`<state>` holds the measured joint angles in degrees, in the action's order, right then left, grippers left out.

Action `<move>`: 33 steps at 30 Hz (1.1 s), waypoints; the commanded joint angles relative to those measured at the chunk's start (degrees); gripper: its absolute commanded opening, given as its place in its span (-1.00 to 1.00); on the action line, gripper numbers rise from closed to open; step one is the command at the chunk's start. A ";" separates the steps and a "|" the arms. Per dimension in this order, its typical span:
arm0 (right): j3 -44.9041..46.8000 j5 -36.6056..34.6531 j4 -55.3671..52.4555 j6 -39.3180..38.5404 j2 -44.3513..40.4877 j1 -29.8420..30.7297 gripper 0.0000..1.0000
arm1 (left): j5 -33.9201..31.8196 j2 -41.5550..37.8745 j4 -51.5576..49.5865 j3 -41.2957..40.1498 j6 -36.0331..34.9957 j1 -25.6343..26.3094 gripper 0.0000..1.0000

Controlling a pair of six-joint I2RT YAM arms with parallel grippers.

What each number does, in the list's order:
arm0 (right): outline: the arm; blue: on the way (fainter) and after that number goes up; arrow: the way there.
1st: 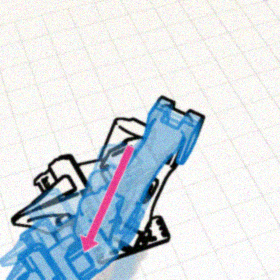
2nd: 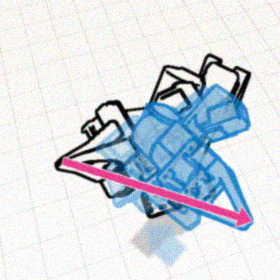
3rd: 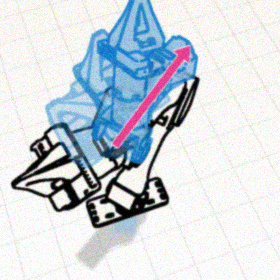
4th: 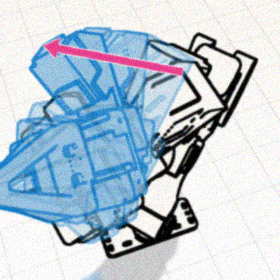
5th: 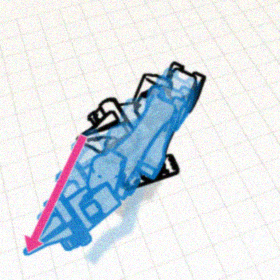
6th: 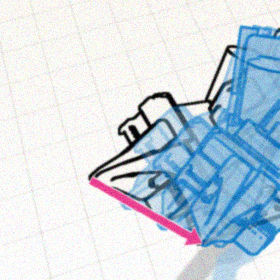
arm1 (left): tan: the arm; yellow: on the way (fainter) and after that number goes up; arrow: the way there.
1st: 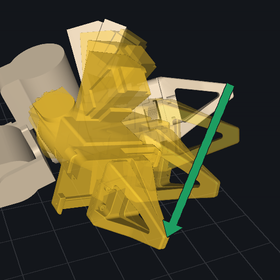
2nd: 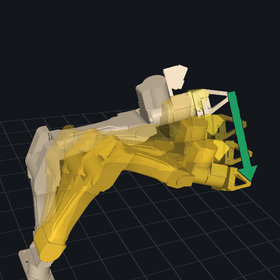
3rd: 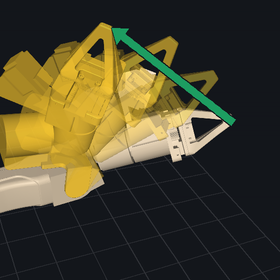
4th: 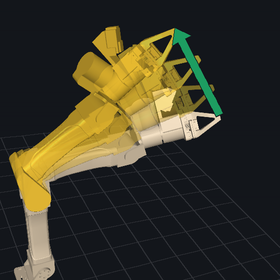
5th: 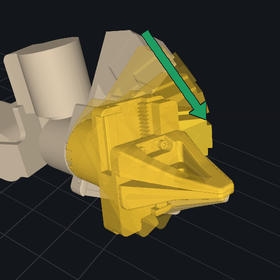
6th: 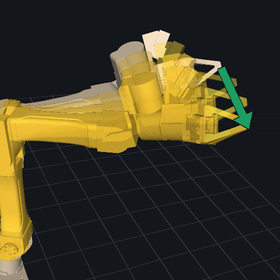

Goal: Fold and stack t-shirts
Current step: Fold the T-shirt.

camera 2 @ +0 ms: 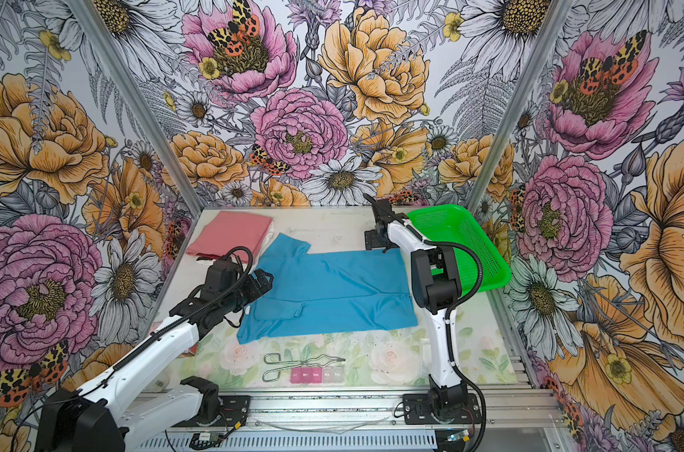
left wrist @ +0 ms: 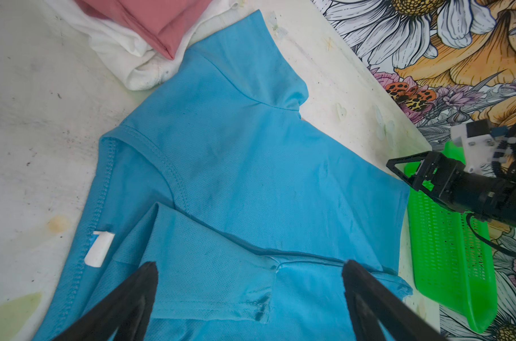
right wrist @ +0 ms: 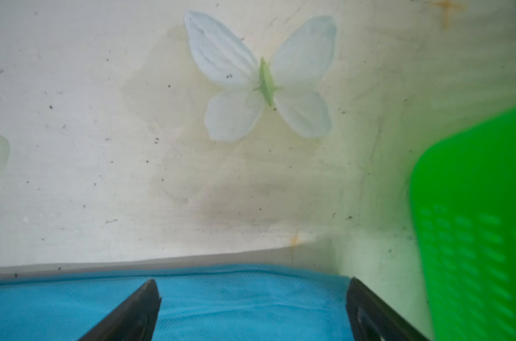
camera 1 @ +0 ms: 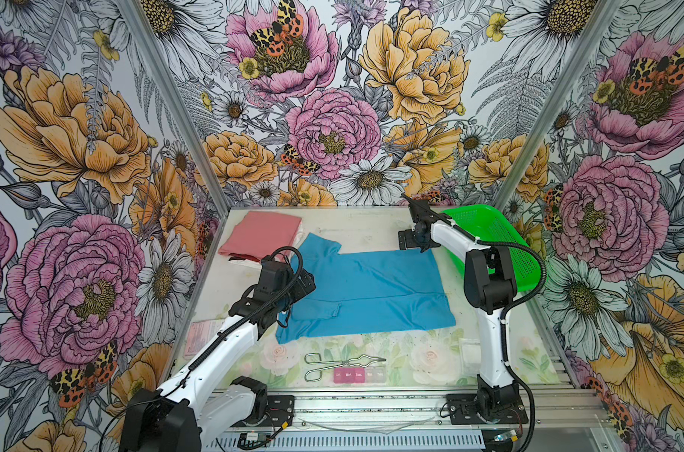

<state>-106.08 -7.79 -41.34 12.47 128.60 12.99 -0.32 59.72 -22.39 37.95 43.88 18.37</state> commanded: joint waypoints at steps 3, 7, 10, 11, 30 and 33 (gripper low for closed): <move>-0.71 -1.90 -2.08 -0.41 -1.50 -0.78 0.93 | 2.07 -0.50 2.69 -1.05 -1.26 -1.72 0.97; 1.02 -2.40 -1.99 2.43 -1.24 -2.11 0.78 | 2.43 0.35 2.97 -0.45 -1.60 -1.93 0.97; 1.41 -2.53 -1.84 3.51 -0.72 -2.71 0.62 | 2.65 0.73 3.01 -0.10 -1.91 -2.02 0.98; 1.20 -2.41 -1.86 3.61 -0.50 -2.75 0.55 | 2.78 0.90 2.97 0.01 -2.03 -2.18 0.97; 4.05 -0.13 -1.83 5.72 -0.39 -2.83 -0.26 | 4.32 1.24 3.87 -0.69 -2.74 -4.40 0.97; 4.22 -0.72 -1.74 5.69 -1.44 -2.69 -0.40 | 4.32 0.91 3.93 -1.04 -2.75 -4.73 0.97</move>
<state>-102.15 -8.16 -43.29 17.61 128.44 10.15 2.92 60.86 -20.03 37.71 42.44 14.33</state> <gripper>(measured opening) 0.311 0.986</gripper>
